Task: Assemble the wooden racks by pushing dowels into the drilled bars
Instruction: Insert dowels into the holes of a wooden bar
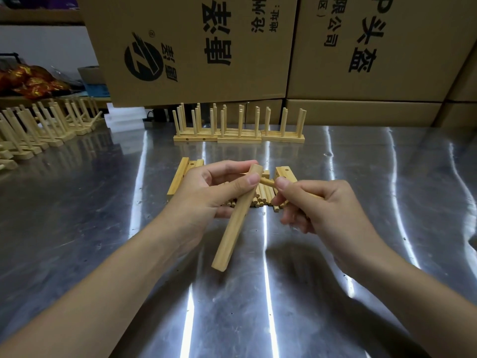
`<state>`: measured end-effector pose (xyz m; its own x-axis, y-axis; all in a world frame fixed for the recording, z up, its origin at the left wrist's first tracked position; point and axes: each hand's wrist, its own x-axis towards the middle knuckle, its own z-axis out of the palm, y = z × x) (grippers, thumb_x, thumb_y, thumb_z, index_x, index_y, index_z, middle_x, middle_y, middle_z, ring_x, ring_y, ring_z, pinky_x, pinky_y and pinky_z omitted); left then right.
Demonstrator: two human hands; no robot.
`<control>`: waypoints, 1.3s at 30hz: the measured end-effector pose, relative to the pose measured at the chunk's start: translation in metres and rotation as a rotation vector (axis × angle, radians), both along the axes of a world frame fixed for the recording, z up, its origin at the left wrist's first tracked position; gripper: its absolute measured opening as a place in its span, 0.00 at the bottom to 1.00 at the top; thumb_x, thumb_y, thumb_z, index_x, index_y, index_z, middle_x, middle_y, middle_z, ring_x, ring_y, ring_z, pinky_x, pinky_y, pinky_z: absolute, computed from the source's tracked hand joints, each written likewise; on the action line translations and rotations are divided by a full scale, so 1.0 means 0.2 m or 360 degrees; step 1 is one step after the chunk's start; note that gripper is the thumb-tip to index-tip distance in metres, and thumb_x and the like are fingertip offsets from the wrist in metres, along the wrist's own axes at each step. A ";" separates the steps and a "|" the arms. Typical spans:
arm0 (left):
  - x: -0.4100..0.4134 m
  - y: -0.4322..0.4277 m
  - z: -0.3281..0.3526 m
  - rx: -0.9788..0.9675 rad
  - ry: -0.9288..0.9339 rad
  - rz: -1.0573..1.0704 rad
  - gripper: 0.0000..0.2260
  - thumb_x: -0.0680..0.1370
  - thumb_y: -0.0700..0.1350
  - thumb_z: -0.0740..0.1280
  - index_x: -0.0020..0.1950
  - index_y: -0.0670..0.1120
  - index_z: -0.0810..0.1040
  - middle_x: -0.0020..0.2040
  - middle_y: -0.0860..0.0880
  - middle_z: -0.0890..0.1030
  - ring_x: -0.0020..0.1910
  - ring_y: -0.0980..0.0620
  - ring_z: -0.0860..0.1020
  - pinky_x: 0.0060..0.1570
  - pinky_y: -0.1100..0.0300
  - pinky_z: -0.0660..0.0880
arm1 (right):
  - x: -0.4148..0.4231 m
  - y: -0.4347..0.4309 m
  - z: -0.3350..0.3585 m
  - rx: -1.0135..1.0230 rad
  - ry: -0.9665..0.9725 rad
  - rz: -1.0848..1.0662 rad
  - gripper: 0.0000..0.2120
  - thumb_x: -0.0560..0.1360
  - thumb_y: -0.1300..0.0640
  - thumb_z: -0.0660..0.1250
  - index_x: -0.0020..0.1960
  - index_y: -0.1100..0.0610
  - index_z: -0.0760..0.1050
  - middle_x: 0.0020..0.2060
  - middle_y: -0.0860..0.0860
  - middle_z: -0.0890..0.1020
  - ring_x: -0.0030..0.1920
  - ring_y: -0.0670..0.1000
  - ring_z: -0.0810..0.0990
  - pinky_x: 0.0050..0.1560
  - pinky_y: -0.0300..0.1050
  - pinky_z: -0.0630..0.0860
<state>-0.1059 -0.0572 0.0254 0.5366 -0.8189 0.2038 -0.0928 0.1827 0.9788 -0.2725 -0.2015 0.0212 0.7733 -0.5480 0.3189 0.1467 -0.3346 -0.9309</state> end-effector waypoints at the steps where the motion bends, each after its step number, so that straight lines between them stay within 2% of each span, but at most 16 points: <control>1: 0.00 0.00 0.00 0.0007 0.0008 0.0008 0.15 0.74 0.53 0.79 0.61 0.54 0.88 0.51 0.51 0.87 0.50 0.54 0.86 0.48 0.51 0.85 | -0.01 -0.01 0.00 -0.0186 0.0004 -0.0062 0.17 0.81 0.44 0.72 0.39 0.53 0.87 0.28 0.52 0.81 0.29 0.52 0.74 0.31 0.42 0.70; 4: -0.02 -0.01 0.00 0.0031 0.0018 0.0004 0.15 0.75 0.53 0.77 0.61 0.54 0.88 0.52 0.49 0.88 0.50 0.53 0.86 0.44 0.56 0.83 | -0.02 -0.03 -0.01 -0.1004 0.0119 -0.0371 0.16 0.84 0.41 0.64 0.44 0.48 0.83 0.29 0.46 0.78 0.31 0.49 0.77 0.33 0.50 0.73; 5: -0.03 -0.01 0.00 0.0036 0.0020 0.0003 0.15 0.75 0.53 0.77 0.60 0.54 0.88 0.52 0.49 0.88 0.49 0.53 0.86 0.43 0.57 0.83 | -0.01 -0.02 -0.02 -0.1153 0.0171 -0.0429 0.16 0.84 0.41 0.62 0.44 0.48 0.81 0.30 0.44 0.77 0.32 0.50 0.76 0.33 0.52 0.73; 8: -0.06 -0.02 0.00 -0.0004 0.0072 0.0042 0.15 0.75 0.52 0.78 0.61 0.54 0.88 0.52 0.46 0.88 0.47 0.52 0.87 0.38 0.60 0.81 | 0.00 0.00 -0.04 -0.1116 0.0191 -0.0406 0.18 0.85 0.41 0.58 0.44 0.50 0.76 0.28 0.46 0.73 0.31 0.53 0.73 0.33 0.55 0.72; 10: -0.08 -0.02 -0.01 -0.0052 0.0093 0.0070 0.13 0.75 0.52 0.77 0.60 0.54 0.88 0.52 0.45 0.88 0.48 0.48 0.88 0.37 0.59 0.82 | 0.00 0.00 -0.04 -0.1059 0.0162 -0.0396 0.20 0.86 0.41 0.58 0.44 0.52 0.78 0.27 0.48 0.74 0.31 0.54 0.74 0.34 0.57 0.73; 12: -0.12 -0.03 -0.01 -0.0103 0.0116 0.0083 0.10 0.77 0.52 0.76 0.57 0.53 0.88 0.51 0.44 0.88 0.49 0.45 0.88 0.36 0.57 0.83 | 0.00 -0.01 -0.03 -0.1007 0.0109 -0.0415 0.20 0.86 0.43 0.60 0.43 0.53 0.81 0.27 0.49 0.74 0.31 0.53 0.74 0.34 0.54 0.71; 14: -0.16 -0.04 -0.02 -0.0116 0.0061 0.0160 0.08 0.78 0.52 0.75 0.56 0.53 0.89 0.50 0.44 0.88 0.46 0.45 0.89 0.32 0.57 0.83 | 0.00 -0.01 -0.03 -0.0957 0.0086 -0.0431 0.19 0.86 0.46 0.62 0.42 0.52 0.82 0.25 0.47 0.73 0.30 0.50 0.73 0.33 0.44 0.66; 16: -0.17 -0.04 -0.02 -0.0115 -0.0074 0.0247 0.07 0.79 0.52 0.75 0.55 0.53 0.90 0.47 0.44 0.87 0.41 0.46 0.88 0.29 0.57 0.81 | 0.00 0.00 -0.03 -0.0874 0.0080 -0.0397 0.19 0.86 0.48 0.63 0.38 0.51 0.81 0.24 0.46 0.71 0.28 0.48 0.70 0.32 0.39 0.62; 18: -0.17 -0.04 -0.02 -0.0128 -0.0197 0.0295 0.08 0.79 0.51 0.75 0.56 0.52 0.89 0.47 0.44 0.87 0.39 0.46 0.88 0.27 0.56 0.82 | 0.01 0.00 -0.02 -0.0654 0.0131 -0.0304 0.22 0.86 0.47 0.64 0.36 0.52 0.81 0.24 0.49 0.67 0.27 0.46 0.66 0.31 0.39 0.60; 22: -0.16 -0.03 -0.02 -0.0126 -0.0338 0.0330 0.08 0.78 0.49 0.75 0.56 0.50 0.89 0.46 0.46 0.88 0.37 0.46 0.88 0.25 0.55 0.81 | 0.00 -0.02 0.03 0.0549 0.0309 0.0194 0.22 0.84 0.45 0.65 0.37 0.55 0.80 0.26 0.47 0.59 0.25 0.46 0.56 0.24 0.37 0.55; 24: -0.15 -0.03 -0.02 -0.0106 -0.0359 0.0321 0.07 0.79 0.48 0.75 0.56 0.50 0.89 0.47 0.48 0.88 0.37 0.46 0.88 0.25 0.54 0.81 | 0.00 -0.03 0.03 0.0620 0.0366 0.0277 0.21 0.85 0.45 0.65 0.39 0.56 0.80 0.27 0.46 0.59 0.24 0.45 0.56 0.23 0.36 0.54; 26: -0.14 -0.03 -0.03 -0.0090 -0.0344 0.0317 0.08 0.79 0.47 0.75 0.57 0.49 0.89 0.47 0.48 0.88 0.37 0.46 0.88 0.26 0.53 0.82 | 0.01 -0.03 0.02 0.0353 0.0386 0.0180 0.22 0.85 0.44 0.63 0.39 0.57 0.82 0.27 0.48 0.61 0.25 0.46 0.58 0.25 0.38 0.57; 29: -0.14 -0.04 -0.03 -0.0081 -0.0250 0.0310 0.07 0.79 0.48 0.75 0.56 0.51 0.90 0.46 0.47 0.88 0.36 0.46 0.87 0.25 0.56 0.80 | 0.01 -0.02 -0.01 -0.0512 0.0321 -0.0128 0.24 0.87 0.44 0.60 0.39 0.54 0.82 0.26 0.50 0.67 0.27 0.50 0.67 0.31 0.48 0.64; 31: -0.13 -0.04 -0.02 -0.0084 -0.0188 0.0290 0.07 0.79 0.50 0.75 0.55 0.52 0.90 0.44 0.46 0.87 0.36 0.46 0.87 0.25 0.58 0.79 | 0.00 -0.01 -0.03 -0.0864 0.0256 -0.0277 0.22 0.87 0.41 0.58 0.41 0.51 0.79 0.26 0.48 0.72 0.30 0.51 0.73 0.35 0.52 0.70; 35: -0.13 -0.04 -0.01 -0.0055 -0.0113 0.0278 0.05 0.80 0.50 0.75 0.53 0.53 0.90 0.42 0.46 0.87 0.37 0.47 0.87 0.26 0.60 0.78 | 0.00 -0.01 -0.04 -0.1108 0.0241 -0.0431 0.18 0.84 0.36 0.55 0.41 0.45 0.67 0.27 0.44 0.71 0.32 0.52 0.71 0.32 0.52 0.68; 39: -0.14 -0.04 -0.01 -0.0038 -0.0151 0.0280 0.06 0.80 0.49 0.74 0.54 0.51 0.90 0.44 0.45 0.87 0.37 0.47 0.87 0.26 0.59 0.79 | 0.01 -0.02 -0.04 -0.0936 0.0221 -0.0274 0.22 0.87 0.42 0.59 0.34 0.46 0.65 0.27 0.45 0.71 0.31 0.50 0.70 0.32 0.44 0.63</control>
